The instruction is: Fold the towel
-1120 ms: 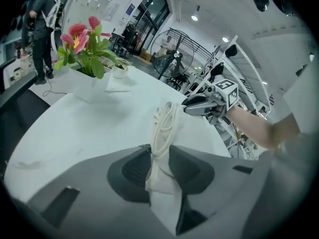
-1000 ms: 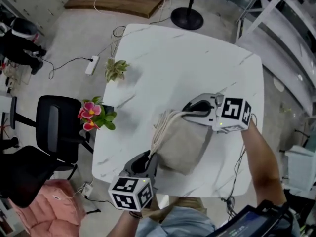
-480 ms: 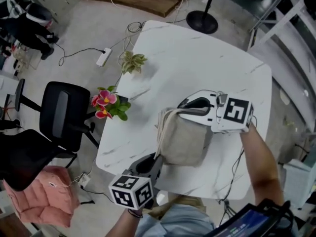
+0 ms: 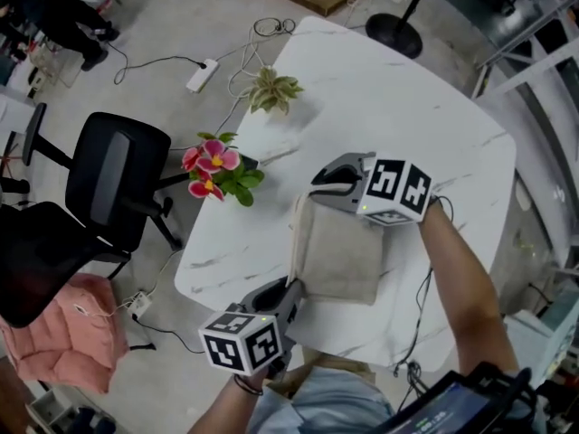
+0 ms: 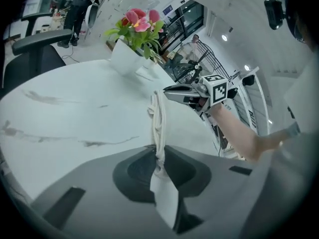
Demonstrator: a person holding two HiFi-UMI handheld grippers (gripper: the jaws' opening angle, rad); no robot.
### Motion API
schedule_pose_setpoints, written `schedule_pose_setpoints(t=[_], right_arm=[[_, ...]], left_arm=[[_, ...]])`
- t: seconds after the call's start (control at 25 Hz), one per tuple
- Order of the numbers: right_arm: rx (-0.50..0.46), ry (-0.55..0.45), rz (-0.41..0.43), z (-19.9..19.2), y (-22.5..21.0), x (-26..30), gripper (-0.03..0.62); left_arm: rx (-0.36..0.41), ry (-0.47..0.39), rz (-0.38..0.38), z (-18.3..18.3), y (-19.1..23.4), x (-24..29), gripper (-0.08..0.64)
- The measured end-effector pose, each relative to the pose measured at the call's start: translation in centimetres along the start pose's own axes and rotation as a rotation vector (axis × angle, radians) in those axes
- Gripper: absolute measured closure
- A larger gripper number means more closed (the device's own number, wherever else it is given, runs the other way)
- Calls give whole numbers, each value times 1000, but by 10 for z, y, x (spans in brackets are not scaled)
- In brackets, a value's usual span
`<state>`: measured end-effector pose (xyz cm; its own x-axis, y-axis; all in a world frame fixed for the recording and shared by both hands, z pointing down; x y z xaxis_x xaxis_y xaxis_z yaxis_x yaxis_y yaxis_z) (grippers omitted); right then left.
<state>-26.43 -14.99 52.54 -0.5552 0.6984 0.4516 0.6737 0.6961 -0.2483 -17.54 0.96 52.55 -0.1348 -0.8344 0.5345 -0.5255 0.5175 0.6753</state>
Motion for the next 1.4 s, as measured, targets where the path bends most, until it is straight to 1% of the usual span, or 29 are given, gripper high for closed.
schedule_pose_setpoints(t=[0.04,0.12,0.16,0.2,0.24,0.32,0.4,0.44,0.48,0.56,0.6,0.64,0.72,0.8,0.84,0.92,1.0,1.08,1.2,1.28,1.32,1.36,1.4], right_arm=[[19,2,0,-2,-2,3,520],[14,-7,-1,2,-2,4,506],[9,-26,0,8,0,0,472],[23,-62,2,18,1,-6,409],[51,-114,5,30,3,-15,355],[84,-232,-20,59,5,-38,284],[61,-323,-108,83,7,-67,293],[41,-349,-166,90,10,-83,340],[26,-362,-224,92,16,-97,368],[19,-361,-314,82,36,-119,419],[28,-350,-328,71,51,-125,437],[44,-330,-311,57,70,-125,469],[101,-261,-225,23,118,-114,514],[169,-186,-159,-10,162,-93,528],[188,-155,-152,-25,175,-84,531],[200,-109,-193,-51,186,-70,538],[216,-67,-258,-75,185,-64,552],[239,-44,-303,-92,181,-60,573],[260,-55,-324,-94,179,-57,575],[246,-62,-329,-89,182,-59,572],[246,-81,-333,-84,184,-61,556],[252,-112,-335,-77,187,-65,538],[264,-152,-336,-70,191,-70,495]], left_arm=[[-14,4,3,-1,2,3,509],[-45,13,11,-4,6,6,509],[-63,17,12,-5,7,7,509],[-81,18,10,-7,7,6,509],[-95,17,5,-8,8,6,509],[-108,16,-1,-9,9,5,509],[-108,16,0,-8,9,5,509],[-107,16,1,-8,10,5,509],[-109,17,2,-8,10,5,509],[-119,23,-3,-8,12,5,509],[-129,27,-8,-8,12,5,509],[-144,31,-16,-9,12,6,509],[-177,38,-28,-10,11,7,509],[-193,41,-34,-10,10,7,509],[-191,42,-36,-10,11,6,509],[-172,46,-40,-9,11,6,509],[-148,55,-47,-10,11,6,509],[-136,60,-51,-12,11,6,508],[-126,51,-43,-13,11,6,509],[-82,54,-51,-12,10,3,500],[-47,59,-63,-11,8,-1,481],[-10,64,-77,-10,7,-6,446],[25,70,-90,-9,6,-12,402]])
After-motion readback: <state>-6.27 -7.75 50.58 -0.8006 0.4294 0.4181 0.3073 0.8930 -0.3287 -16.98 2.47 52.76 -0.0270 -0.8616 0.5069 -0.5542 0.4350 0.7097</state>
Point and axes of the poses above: the fingertips, and each gripper's own axes: x forward along the fingers, y to its left, z out of its top, the point moved 3 cm from there along -x, backward along the fingers, and after that the axes turned 15 degrees about -y, right-handed, at the moved point
